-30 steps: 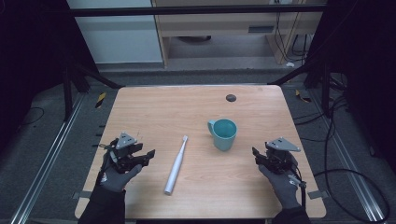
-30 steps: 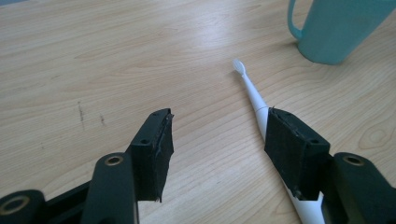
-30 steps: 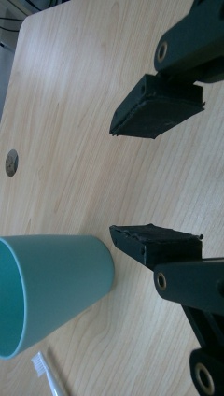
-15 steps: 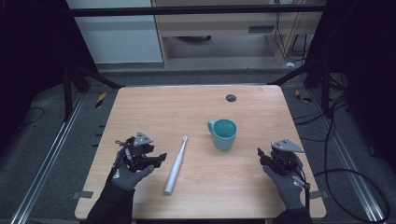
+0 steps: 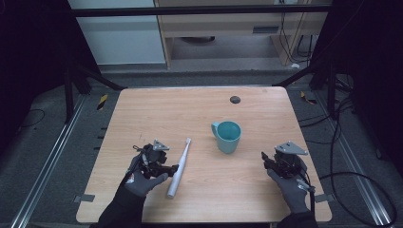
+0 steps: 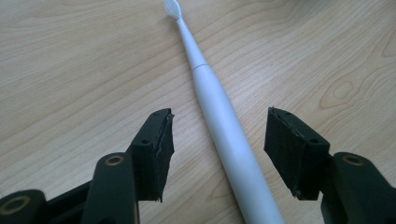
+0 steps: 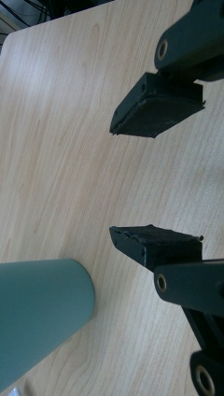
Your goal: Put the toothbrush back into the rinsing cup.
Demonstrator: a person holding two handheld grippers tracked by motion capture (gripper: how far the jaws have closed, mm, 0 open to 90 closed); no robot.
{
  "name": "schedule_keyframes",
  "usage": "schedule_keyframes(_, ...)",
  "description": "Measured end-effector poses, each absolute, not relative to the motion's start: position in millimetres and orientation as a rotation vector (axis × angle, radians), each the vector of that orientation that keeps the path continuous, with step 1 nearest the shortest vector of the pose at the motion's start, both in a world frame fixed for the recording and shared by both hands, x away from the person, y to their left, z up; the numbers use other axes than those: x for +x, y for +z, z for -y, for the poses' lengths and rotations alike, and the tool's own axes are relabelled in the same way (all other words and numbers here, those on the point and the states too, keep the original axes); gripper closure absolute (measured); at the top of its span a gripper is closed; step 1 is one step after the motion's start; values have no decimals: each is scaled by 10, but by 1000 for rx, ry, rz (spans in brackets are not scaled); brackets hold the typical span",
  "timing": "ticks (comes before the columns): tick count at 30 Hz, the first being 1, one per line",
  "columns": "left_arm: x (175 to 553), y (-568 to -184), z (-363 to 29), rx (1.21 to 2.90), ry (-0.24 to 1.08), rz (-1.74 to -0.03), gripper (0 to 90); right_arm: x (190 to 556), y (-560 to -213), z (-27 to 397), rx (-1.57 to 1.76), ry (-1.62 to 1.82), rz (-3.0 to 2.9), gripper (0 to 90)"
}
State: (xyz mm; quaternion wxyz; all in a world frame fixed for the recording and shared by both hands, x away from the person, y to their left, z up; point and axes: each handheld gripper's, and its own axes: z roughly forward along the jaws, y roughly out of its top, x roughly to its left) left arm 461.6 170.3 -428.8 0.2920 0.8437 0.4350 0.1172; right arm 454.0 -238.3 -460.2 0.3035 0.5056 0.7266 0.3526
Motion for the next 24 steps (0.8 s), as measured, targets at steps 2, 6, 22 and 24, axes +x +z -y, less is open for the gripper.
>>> schedule_keyframes(2, 4616, -4307, -1677, 2250, 317, -1157, 418, 4539, -4603, 2381, 1339, 935, -1929, 436)
schedule_keyframes(6, 4613, -4349, -1613, 2269, 308, -1162, 425, 4543, -4608, 2377, 1335, 930, -1931, 436)
schedule_keyframes(22, 4637, -4498, -1478, 2343, 241, -1247, 483, 4548, -4623, 2378, 1346, 923, -1943, 441)
schedule_keyframes(24, 4649, -4509, -1470, 2358, 235, -1257, 486, 4551, -4626, 2379, 1342, 918, -1948, 440)
